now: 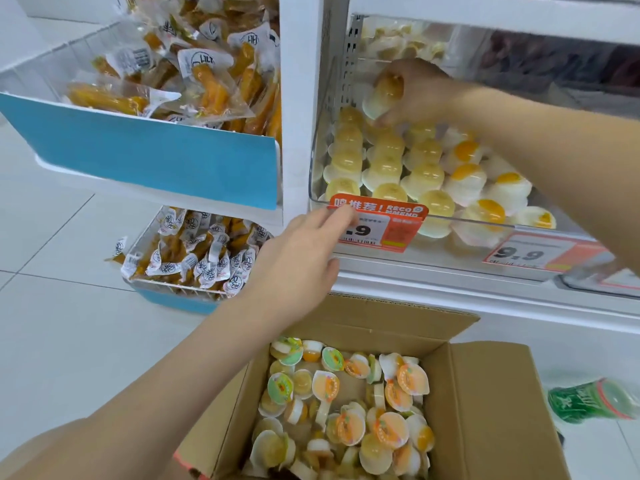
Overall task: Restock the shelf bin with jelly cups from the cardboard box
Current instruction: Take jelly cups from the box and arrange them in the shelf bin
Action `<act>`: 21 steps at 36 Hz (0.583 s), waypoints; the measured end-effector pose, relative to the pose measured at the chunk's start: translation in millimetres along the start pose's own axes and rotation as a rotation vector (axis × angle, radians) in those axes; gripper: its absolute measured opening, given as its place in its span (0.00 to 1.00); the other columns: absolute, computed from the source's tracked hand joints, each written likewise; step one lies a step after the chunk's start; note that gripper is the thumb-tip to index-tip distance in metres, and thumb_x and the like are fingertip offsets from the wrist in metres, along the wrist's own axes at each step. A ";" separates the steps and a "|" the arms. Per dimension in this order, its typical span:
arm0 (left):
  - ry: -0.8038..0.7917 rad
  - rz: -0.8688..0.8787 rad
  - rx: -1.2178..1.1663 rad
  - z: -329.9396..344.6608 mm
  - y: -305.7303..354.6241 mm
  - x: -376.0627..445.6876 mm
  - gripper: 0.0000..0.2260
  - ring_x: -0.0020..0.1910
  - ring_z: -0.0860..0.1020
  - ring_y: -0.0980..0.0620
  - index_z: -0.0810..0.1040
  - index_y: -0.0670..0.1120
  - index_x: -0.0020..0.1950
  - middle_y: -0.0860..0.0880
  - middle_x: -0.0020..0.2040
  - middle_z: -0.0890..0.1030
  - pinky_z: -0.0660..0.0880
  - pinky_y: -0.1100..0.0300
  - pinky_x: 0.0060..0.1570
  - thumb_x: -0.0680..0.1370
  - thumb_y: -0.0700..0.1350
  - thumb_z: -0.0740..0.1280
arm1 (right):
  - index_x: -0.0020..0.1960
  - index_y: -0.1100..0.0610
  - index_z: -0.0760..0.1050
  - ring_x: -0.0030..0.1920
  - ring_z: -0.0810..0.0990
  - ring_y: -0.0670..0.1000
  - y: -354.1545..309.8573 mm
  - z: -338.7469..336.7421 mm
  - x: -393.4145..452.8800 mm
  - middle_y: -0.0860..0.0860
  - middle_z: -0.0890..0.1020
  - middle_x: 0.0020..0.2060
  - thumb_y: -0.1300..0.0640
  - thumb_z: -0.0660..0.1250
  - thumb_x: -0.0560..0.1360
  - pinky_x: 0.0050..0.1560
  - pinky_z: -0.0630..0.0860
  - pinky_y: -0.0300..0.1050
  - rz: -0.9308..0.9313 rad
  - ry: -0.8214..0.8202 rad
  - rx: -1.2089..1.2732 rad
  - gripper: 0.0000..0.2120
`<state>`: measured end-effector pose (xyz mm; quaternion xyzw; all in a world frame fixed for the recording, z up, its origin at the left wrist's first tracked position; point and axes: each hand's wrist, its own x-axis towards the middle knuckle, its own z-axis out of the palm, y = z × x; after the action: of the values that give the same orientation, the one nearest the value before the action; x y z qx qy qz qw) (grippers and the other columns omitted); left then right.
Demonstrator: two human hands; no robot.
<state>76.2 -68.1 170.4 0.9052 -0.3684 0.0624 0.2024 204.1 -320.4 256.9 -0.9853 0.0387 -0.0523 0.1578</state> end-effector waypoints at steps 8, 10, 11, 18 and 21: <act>0.010 -0.034 0.010 3.1 4.4 2.6 0.22 0.55 0.71 0.49 0.60 0.54 0.60 0.52 0.58 0.71 0.71 0.56 0.33 0.73 0.34 0.62 | 0.71 0.52 0.65 0.64 0.71 0.54 0.8 7.0 14.7 0.52 0.70 0.66 0.48 0.76 0.66 0.55 0.68 0.43 -0.015 -0.068 -0.036 0.37; 0.008 -0.035 0.008 3.2 4.8 2.7 0.23 0.55 0.71 0.49 0.61 0.53 0.61 0.52 0.58 0.71 0.69 0.57 0.32 0.73 0.33 0.61 | 0.71 0.51 0.64 0.64 0.71 0.55 0.7 6.5 16.5 0.52 0.70 0.67 0.47 0.76 0.66 0.57 0.69 0.45 -0.007 -0.083 -0.050 0.38; 0.005 -0.036 0.007 3.1 4.6 2.9 0.23 0.54 0.71 0.49 0.61 0.53 0.61 0.52 0.58 0.71 0.68 0.57 0.32 0.73 0.32 0.61 | 0.71 0.51 0.63 0.64 0.71 0.55 0.5 6.5 17.3 0.52 0.70 0.67 0.47 0.76 0.66 0.58 0.70 0.46 0.000 -0.095 -0.058 0.38; 0.006 -0.035 -0.004 2.0 5.2 2.1 0.27 0.55 0.70 0.49 0.61 0.53 0.61 0.52 0.58 0.71 0.69 0.57 0.32 0.70 0.29 0.63 | 0.72 0.52 0.62 0.66 0.70 0.56 2.5 17.5 19.1 0.53 0.69 0.68 0.47 0.76 0.65 0.61 0.69 0.48 -0.006 -0.108 -0.078 0.40; 0.005 -0.033 0.003 2.3 4.4 2.4 0.28 0.55 0.70 0.49 0.59 0.54 0.60 0.52 0.59 0.71 0.68 0.57 0.31 0.69 0.29 0.62 | 0.72 0.52 0.62 0.66 0.69 0.56 4.9 20.0 19.7 0.53 0.69 0.69 0.48 0.76 0.66 0.61 0.69 0.48 -0.002 -0.094 -0.064 0.40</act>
<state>74.8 -73.3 170.4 0.9114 -0.3527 0.0620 0.2029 225.6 -320.7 238.3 -0.9913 0.0320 -0.0049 0.1278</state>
